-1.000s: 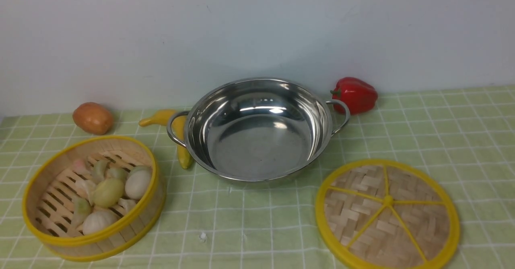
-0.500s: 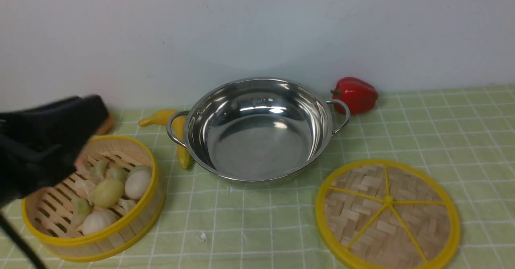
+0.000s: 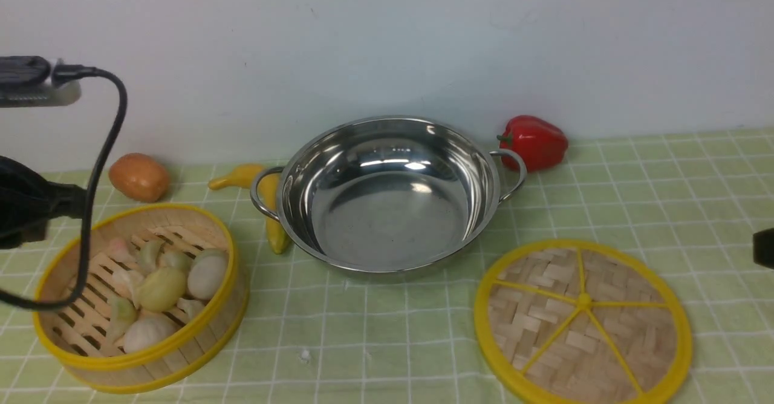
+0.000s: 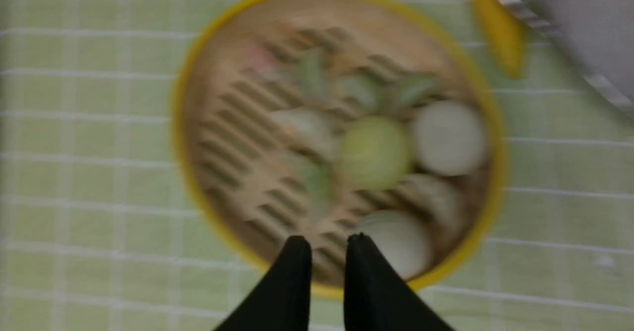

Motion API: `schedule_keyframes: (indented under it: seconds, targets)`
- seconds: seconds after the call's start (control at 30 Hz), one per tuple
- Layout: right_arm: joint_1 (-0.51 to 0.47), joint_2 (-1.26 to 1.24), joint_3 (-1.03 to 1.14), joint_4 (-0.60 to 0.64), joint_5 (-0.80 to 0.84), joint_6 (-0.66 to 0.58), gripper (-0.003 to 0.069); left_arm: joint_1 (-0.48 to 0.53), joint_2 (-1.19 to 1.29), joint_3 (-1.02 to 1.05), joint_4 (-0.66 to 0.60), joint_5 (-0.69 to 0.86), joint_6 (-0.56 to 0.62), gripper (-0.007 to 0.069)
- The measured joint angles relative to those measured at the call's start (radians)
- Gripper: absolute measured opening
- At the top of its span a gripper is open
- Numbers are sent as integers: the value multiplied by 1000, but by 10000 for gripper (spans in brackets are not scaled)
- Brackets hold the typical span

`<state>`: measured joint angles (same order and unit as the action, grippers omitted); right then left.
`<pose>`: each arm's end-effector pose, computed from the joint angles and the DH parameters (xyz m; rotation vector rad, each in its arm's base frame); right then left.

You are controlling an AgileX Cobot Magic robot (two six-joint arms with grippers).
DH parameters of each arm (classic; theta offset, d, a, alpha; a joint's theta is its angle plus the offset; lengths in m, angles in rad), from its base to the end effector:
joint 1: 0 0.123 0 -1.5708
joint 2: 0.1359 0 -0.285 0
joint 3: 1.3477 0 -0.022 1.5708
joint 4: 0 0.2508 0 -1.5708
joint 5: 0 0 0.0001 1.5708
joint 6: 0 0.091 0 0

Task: Place the steamer in the pot on the green tablecloth, and put the lid on the steamer.
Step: 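Grasp the rim of the steamer basket holding the buns with the left gripper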

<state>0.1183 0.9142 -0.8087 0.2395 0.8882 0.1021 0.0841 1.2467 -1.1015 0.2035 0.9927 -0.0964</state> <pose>0.1623 0.0362 0.3179 0.0883 2.4806 0.3887 0.2414 0.0358 0.3329 -0.1493 2.6061 0.2575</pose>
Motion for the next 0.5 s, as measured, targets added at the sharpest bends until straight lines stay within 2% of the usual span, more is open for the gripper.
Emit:
schedule_keyframes:
  seconds: [0.07, 0.13, 0.23, 0.4, 0.5]
  targets:
    - [0, 5, 0, 5, 3, -9, 242, 10, 65, -41, 163, 86, -92, 98]
    - [0, 6, 0, 6, 4, -26, 242, 39, 112, -51, 182, 105, -113, 114]
    - [0, 6, 0, 6, 5, -44, 242, 91, 166, -52, 139, 95, -99, 138]
    - [0, 6, 0, 7, 6, -90, 242, 231, 297, -52, -48, -18, 39, 211]
    - [0, 6, 0, 7, 7, -102, 242, 262, 342, -52, -91, -50, 96, 249]
